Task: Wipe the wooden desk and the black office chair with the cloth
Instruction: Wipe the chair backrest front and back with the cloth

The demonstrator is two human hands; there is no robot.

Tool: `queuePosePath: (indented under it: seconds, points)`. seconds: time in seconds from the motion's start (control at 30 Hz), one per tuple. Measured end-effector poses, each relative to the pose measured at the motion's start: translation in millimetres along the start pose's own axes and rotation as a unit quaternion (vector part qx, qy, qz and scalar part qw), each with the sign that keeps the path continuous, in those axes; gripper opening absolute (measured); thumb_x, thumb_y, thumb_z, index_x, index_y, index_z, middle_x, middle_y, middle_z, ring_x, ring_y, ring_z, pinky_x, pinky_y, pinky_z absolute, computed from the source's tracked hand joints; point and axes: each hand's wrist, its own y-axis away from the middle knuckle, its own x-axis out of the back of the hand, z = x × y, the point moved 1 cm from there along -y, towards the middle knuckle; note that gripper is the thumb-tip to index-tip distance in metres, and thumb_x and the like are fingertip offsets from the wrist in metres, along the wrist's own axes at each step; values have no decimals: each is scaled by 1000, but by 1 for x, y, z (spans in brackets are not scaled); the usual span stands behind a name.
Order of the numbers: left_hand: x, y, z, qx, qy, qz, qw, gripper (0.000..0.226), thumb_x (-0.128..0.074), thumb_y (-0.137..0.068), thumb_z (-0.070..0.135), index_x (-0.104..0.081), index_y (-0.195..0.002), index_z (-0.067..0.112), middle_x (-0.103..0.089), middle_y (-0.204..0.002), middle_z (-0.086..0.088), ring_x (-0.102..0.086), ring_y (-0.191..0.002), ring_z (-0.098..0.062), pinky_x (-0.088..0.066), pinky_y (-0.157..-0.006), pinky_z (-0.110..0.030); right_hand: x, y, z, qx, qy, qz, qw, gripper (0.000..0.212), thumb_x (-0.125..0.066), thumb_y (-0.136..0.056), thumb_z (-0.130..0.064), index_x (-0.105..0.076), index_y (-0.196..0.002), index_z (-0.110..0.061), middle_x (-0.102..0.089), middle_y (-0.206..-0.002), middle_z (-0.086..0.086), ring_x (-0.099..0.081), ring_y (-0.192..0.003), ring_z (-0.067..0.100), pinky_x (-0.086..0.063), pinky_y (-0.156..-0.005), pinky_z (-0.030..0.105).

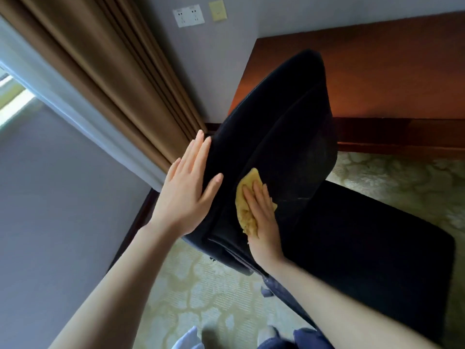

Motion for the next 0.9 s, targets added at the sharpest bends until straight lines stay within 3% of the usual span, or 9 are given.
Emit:
queuePosePath:
  seconds: [0.07,0.1,0.23,0.37,0.43,0.5,0.6,0.8,0.9]
  points:
    - [0,29,-5,41,36,-5,998,82,-45,-89,49,2,-153,25,9,-159,7,-7,-147,-14,-15,-119,-35,7,-20,-6,-23,-11,28,999,84,-44,-90,10,-15,-145,-47,-3,-156,-22,2,-147,11,-6,-120,40]
    - [-2,43,-8,60,53,-15,997,90,-53,-88,45,10,-150,29,13,-158,8,-7,-147,-15,-15,-119,-36,9,-30,-12,-41,-24,53,997,80,-42,-90,13,-19,-145,-40,-6,-155,-16,0,-147,14,-7,-120,42]
    - [-12,85,-18,126,73,-40,989,114,-67,-84,41,34,-136,36,22,-156,10,2,-147,-14,-15,-119,-44,11,-78,-43,-189,-57,175,965,56,-32,-99,3,-31,-146,-28,-14,-158,-5,-5,-147,16,-4,-119,40]
    - [-26,92,-25,159,113,-66,979,115,-67,-84,43,31,-142,30,35,-148,13,17,-145,-10,-6,-120,-46,1,-113,-61,-268,-62,236,932,56,-33,-98,2,-31,-147,-26,-14,-159,1,-6,-147,22,-5,-119,46]
    - [-33,85,-21,169,148,-59,973,113,-66,-86,40,30,-144,26,30,-153,11,13,-146,-12,-5,-120,-44,-4,-117,-64,-230,-75,249,938,55,-37,-97,0,-34,-146,-25,-20,-157,4,-13,-146,23,-11,-119,47]
    - [-35,81,-21,175,185,-46,966,111,-65,-87,34,29,-145,24,23,-156,11,8,-147,-14,-8,-120,-44,-14,-113,-76,-134,-83,242,957,50,-40,-95,-6,-39,-143,-19,-27,-154,6,-23,-143,26,-20,-117,48]
    - [-37,73,-27,165,186,-46,967,105,-62,-88,26,25,-147,22,21,-157,10,7,-147,-16,-12,-119,-46,-35,-94,-92,-14,22,210,977,45,-43,-96,-5,-44,-140,-11,-30,-151,6,-18,-143,27,-17,-116,46]
    - [-42,50,-36,175,242,-61,953,99,-52,-81,5,17,-150,17,18,-159,4,7,-147,-23,-15,-115,-52,-44,-83,-85,137,140,139,971,48,-34,-91,-11,-50,-136,-15,-32,-149,-1,-15,-143,22,-20,-115,53]
    - [-47,38,-42,173,296,-58,938,99,-46,-78,-1,17,-150,20,21,-158,6,5,-147,-26,-15,-115,-52,-41,-81,-78,210,199,87,953,49,-39,-92,-8,-44,-139,-21,-33,-150,0,-12,-145,23,-15,-117,46]
